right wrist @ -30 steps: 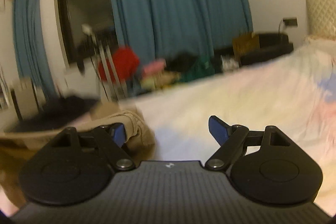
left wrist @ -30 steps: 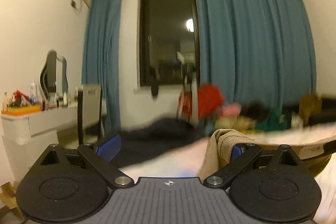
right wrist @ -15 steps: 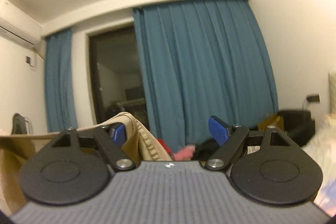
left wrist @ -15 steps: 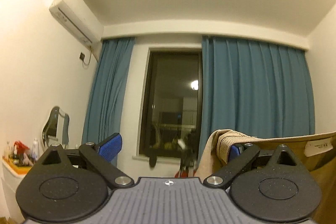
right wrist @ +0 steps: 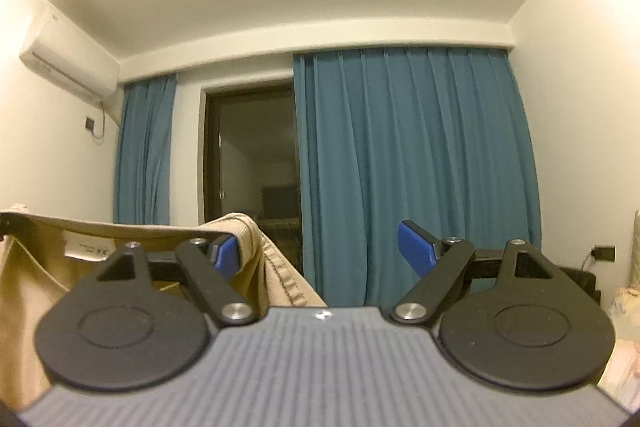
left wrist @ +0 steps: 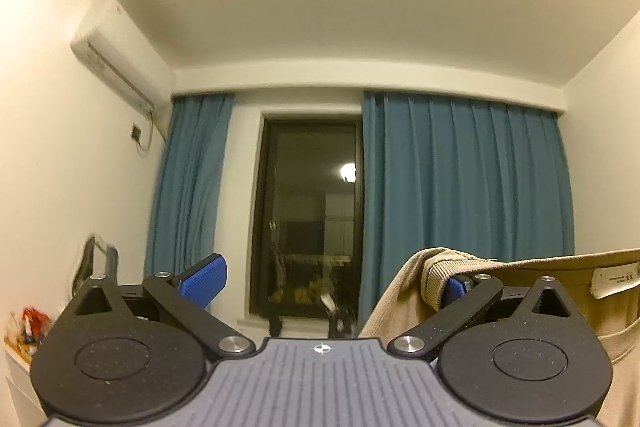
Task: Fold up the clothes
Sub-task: 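Raise the T-shirt high with both grippers and shake it open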
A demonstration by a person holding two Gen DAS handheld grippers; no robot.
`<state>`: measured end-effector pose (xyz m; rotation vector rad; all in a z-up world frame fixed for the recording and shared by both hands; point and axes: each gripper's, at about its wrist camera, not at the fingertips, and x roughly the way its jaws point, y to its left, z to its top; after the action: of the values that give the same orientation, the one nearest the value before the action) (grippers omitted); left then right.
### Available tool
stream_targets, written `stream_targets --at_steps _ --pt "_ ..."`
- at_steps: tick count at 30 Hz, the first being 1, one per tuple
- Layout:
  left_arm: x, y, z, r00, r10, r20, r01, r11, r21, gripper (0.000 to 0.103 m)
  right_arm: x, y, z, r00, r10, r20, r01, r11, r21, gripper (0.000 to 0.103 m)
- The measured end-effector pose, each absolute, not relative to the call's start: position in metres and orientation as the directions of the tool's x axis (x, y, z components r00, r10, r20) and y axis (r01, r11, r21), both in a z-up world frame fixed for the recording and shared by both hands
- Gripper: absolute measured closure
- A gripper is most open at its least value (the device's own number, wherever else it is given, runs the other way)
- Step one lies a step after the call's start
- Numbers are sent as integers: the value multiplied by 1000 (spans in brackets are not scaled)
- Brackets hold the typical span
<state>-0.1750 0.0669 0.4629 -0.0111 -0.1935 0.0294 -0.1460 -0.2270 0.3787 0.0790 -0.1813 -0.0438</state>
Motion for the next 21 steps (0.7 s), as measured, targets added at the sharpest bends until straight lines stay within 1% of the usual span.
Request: stream_targets --at_steps 4,7,13,16,17,19,21 --pt "-117 65 417 997 8 83 -6 1000 -27 0 -105 -230 342 993 -70 98 62 995 75 21" --pt "-58 60 375 999 20 29 -19 1000 -15 0 -52 -233 313 994 -100 48 96 993 64 21" --pt "58 36 306 994 104 17 -105 994 19 0 70 -243 256 984 -172 -42 173 984 39 21" --pt "133 15 269 992 125 -13 -124 991 58 0 143 -258 222 973 -213 -91 218 975 51 21" --pt "158 8 255 992 126 -28 -123 990 74 0 166 -263 209 969 -221 -114 228 972 51 21" --pt "209 -6 219 990 124 -63 -117 987 113 0 198 -268 172 959 -199 -202 210 977 30 21" --pt "255 -19 170 986 119 -113 -101 984 149 0 230 -274 136 941 -178 -289 190 982 12 21"
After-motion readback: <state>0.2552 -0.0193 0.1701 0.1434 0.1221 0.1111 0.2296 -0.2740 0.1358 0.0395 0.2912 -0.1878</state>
